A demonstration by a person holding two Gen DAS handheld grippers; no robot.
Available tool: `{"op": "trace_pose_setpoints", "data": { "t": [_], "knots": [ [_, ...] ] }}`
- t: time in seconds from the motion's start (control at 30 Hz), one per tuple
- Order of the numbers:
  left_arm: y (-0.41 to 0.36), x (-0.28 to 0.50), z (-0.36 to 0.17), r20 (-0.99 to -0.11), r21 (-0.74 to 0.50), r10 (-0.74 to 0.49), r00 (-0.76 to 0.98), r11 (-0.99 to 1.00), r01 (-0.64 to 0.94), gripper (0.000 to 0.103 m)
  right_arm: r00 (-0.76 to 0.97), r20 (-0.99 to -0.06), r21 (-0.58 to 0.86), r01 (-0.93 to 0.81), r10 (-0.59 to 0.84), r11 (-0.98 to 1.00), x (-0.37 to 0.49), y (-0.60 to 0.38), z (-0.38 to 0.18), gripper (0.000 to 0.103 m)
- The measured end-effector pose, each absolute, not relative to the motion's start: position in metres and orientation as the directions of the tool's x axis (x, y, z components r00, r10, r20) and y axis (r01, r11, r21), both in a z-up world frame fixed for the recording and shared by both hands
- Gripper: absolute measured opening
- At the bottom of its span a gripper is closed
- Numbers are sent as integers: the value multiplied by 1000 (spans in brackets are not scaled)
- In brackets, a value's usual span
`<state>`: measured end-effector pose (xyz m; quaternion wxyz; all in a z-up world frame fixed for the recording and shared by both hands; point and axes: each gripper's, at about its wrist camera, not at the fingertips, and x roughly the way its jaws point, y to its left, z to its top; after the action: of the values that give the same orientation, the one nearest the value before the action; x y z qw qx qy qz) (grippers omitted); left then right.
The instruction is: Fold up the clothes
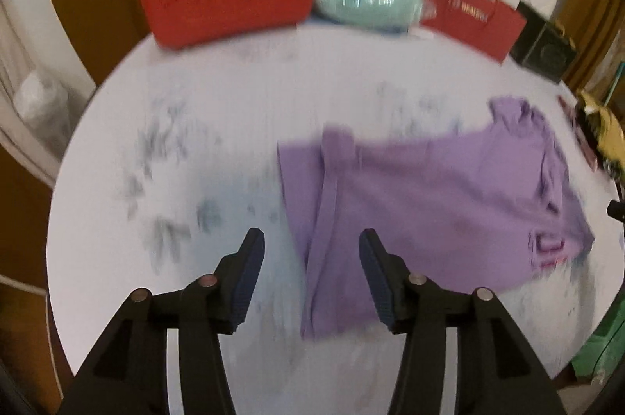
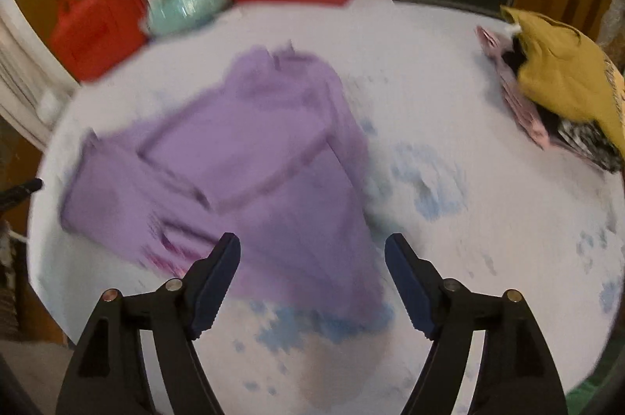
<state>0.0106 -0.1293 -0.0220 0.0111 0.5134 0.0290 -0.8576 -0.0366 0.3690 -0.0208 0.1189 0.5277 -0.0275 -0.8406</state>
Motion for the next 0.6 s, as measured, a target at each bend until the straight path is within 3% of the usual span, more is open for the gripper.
{"op": "trace_pose_setpoints", "data": {
  "t": [0.1,0.43,0.6],
  "knots": [
    [-127,-16,-30,-872,-47,15,-490,-998,53,52,-438,-857,221,166,-273,-961,-48,362,-24,76],
    [-88,-45,-90,-928,-52,29,-371,-997,50,52,-238,-944,198,146,-229,-969,-54,332,-102,76],
    [-81,-42,-117,-948,-50,26,-318,-996,68,52,-211,-955,179,140,-206,-974,-51,320,-114,99]
  ]
}}
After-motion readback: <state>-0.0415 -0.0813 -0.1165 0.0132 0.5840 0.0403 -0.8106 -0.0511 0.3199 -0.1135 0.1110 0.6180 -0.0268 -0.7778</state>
